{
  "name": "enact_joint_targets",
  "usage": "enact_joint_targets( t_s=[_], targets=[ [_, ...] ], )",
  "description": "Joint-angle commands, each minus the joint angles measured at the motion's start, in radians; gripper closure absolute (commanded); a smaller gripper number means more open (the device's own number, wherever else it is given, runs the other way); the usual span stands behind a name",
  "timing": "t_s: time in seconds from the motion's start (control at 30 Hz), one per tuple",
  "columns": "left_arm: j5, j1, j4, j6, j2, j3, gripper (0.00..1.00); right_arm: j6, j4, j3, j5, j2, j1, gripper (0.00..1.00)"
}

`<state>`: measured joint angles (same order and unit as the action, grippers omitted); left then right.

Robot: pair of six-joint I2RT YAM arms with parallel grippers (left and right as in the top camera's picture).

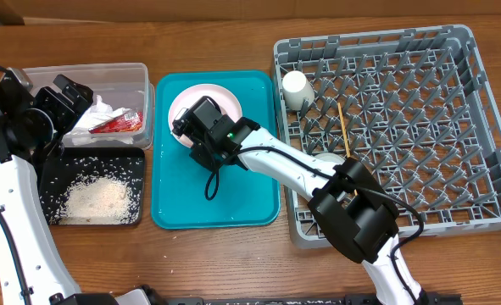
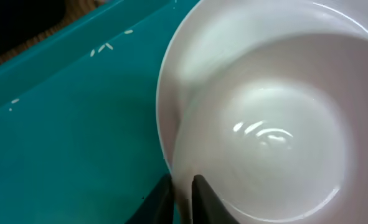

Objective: Sort waste into correct bins and load items into the dishwasher
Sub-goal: 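Lower the right gripper to the pink bowl rim and grip it, then lift the pink bowl and carry it right into the rack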

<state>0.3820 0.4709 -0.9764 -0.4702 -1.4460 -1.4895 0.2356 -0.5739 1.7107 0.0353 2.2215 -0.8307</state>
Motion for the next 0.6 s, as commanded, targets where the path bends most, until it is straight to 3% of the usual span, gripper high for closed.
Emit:
enact_joint_targets(
  t_s=[0.0,0.33,0.43,0.57],
  targets=[
    [0.000,-0.006,0.001,-0.009,0.000,-0.026,0.00,-0.001,0.012,-0.005,-0.008,0.014,0.008,0.94],
    [0.000,-0.006,0.001,-0.009,0.000,-0.026,0.00,-0.138,-0.011,0.072,0.014,-0.089,0.007,0.96],
    [0.000,-0.006,0.001,-0.009,0.000,-0.026,0.00,-0.223,-0.070,0.127,0.070,-0.221,0.027,0.96],
    [0.000,-0.006,0.001,-0.009,0.000,-0.026,0.00,-0.383,-0.139,0.131,0.286,-0.459,0.145,0.96]
  ],
)
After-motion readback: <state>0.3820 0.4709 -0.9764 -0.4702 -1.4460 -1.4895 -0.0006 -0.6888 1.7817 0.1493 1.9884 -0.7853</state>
